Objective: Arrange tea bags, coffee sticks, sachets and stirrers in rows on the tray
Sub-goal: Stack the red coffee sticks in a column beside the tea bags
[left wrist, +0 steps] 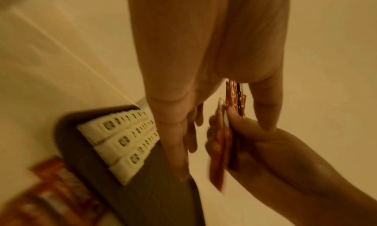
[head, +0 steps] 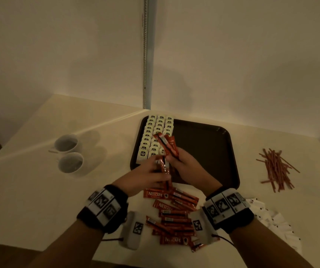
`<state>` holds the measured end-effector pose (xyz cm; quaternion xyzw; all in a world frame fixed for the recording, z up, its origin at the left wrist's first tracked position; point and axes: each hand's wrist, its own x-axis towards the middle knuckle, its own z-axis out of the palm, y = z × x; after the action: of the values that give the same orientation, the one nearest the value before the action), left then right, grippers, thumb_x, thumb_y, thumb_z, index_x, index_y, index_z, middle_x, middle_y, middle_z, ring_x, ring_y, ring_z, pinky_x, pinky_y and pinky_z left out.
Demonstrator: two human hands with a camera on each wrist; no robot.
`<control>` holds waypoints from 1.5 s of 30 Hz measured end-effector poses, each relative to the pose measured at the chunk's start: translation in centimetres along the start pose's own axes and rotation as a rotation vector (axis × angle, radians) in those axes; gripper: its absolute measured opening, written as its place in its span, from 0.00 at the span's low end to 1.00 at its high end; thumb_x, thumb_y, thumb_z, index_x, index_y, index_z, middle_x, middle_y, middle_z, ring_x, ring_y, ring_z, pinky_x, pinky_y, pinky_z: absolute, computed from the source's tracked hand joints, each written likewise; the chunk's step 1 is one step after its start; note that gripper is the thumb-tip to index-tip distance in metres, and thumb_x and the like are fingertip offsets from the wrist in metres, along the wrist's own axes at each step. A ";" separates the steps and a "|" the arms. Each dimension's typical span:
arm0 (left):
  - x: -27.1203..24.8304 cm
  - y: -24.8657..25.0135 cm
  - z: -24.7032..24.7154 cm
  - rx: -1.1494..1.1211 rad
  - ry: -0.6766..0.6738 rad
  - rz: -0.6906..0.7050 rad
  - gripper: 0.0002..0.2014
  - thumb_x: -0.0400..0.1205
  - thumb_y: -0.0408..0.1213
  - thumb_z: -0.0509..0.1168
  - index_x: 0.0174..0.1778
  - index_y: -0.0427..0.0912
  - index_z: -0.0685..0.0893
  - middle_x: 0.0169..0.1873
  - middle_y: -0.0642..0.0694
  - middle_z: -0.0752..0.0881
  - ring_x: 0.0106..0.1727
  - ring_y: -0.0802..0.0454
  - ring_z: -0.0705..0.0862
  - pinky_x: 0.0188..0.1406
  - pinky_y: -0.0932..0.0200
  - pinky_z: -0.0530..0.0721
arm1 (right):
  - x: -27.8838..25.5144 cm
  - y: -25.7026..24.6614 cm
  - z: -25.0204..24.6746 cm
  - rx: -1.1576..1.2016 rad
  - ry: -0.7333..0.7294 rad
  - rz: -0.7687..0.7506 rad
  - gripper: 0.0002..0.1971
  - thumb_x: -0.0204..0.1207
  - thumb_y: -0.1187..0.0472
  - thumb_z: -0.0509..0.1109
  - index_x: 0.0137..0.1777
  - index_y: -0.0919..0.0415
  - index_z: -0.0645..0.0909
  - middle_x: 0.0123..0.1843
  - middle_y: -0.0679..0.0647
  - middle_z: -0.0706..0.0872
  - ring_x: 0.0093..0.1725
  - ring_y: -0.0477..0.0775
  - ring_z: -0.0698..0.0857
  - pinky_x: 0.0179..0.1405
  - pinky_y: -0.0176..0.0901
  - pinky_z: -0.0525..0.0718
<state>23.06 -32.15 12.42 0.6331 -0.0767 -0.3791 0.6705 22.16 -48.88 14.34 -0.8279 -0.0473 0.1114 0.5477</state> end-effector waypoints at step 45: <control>8.0 5.2 -0.6 -0.418 0.026 -0.125 0.19 0.80 0.43 0.64 0.68 0.44 0.81 0.61 0.40 0.87 0.65 0.43 0.83 0.65 0.42 0.79 | 6.0 -1.3 -5.6 -0.608 -0.155 -0.278 0.59 0.52 0.40 0.84 0.81 0.49 0.55 0.76 0.45 0.56 0.75 0.45 0.57 0.77 0.42 0.64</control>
<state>31.17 -36.93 14.06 0.4887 0.0518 -0.4195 0.7632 29.41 -52.17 16.87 -0.9280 -0.2322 0.0792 0.2805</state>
